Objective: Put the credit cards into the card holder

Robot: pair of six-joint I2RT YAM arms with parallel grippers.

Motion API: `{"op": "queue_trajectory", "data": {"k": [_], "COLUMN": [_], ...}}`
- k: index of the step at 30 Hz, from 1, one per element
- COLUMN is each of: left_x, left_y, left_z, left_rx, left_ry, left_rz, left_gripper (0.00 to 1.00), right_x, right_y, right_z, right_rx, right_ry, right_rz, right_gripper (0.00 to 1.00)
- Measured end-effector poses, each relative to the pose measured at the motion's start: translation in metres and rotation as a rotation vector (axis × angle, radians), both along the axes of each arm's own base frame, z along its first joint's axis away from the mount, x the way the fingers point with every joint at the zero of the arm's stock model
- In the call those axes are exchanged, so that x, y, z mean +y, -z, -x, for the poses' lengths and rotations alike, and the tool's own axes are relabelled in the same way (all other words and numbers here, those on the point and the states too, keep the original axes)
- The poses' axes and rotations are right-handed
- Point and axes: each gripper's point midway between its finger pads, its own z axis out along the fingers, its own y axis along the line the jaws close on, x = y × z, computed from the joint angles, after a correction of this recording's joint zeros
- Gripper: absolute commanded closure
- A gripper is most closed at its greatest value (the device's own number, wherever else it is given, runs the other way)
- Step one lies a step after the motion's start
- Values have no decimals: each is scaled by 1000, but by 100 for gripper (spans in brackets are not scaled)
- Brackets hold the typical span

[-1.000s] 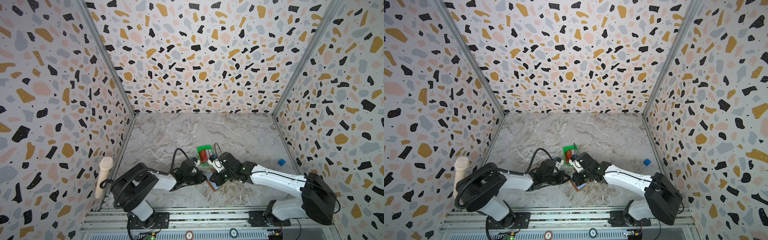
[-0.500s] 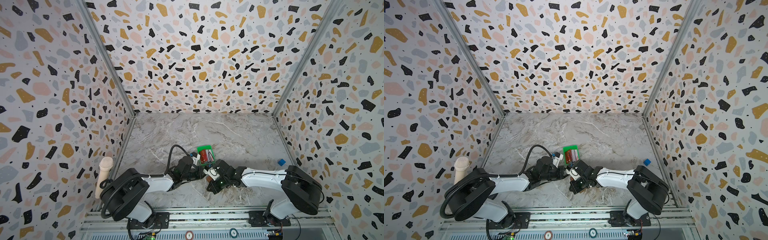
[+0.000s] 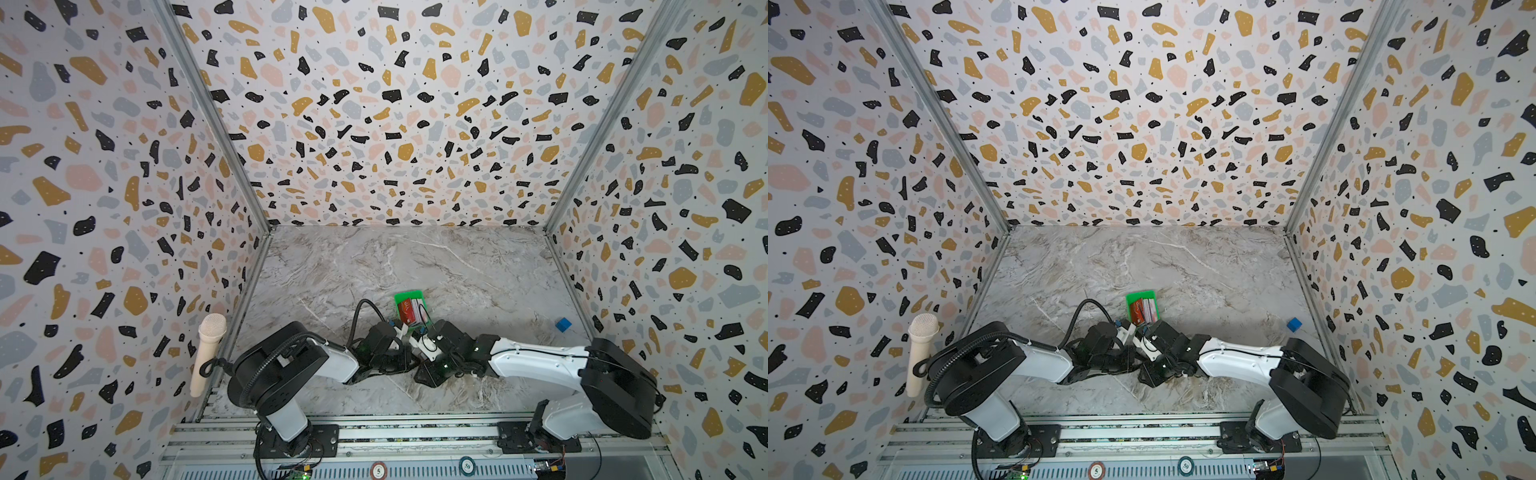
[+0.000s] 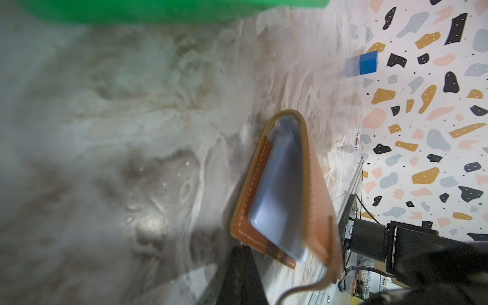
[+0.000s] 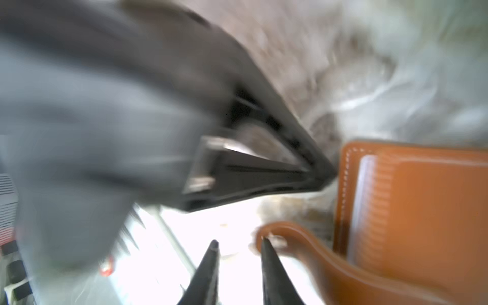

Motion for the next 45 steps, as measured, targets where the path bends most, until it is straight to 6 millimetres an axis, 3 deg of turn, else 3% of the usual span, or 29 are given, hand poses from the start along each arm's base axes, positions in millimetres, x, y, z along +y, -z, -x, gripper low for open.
{"op": "queue_trajectory", "data": {"k": [4,6,11,15,19,23,26,30,34,38,43,45], "left_x": [-3,-3,-3,-3,5,21,23,1,-16,-11,-16,-18], "left_y": [0,0,0,0,-2,-23,-48,-65,-49,-12,-10,-9], "left_z": [-1,-1,-1,-1,-1,-13,-27,-32,-24,-15,-18,-19], "left_rx": [-5,-5,-7,-7,-5,-36,-93,-132,-108,-37,-44,-48], "left_ry": [4,5,5,5,-14,-72,-102,-62,-8,2,5,7], "left_rz": [13,16,18,18,8,23,54,74,40,-42,-31,-26], "left_gripper": [100,100,100,100,100,100,100,100,100,100,100,100], "right_x": [-8,-22,-78,-103,-102,-101,-91,-85,-84,-82,-81,-81], "right_y": [-46,-56,-38,-17,7,40,42,42,41,40,39,38], "right_z": [-14,-29,-71,-78,-66,-39,-38,-40,-41,-40,-40,-40], "right_rx": [-87,-116,-112,-68,-15,41,5,-26,-32,-28,3,23], "right_ry": [46,114,358,439,407,343,314,303,302,292,293,296], "right_rz": [-106,-124,-63,-6,36,127,127,122,121,111,59,28], "right_gripper": [44,43,46,43,43,41,41,42,42,42,43,48]}}
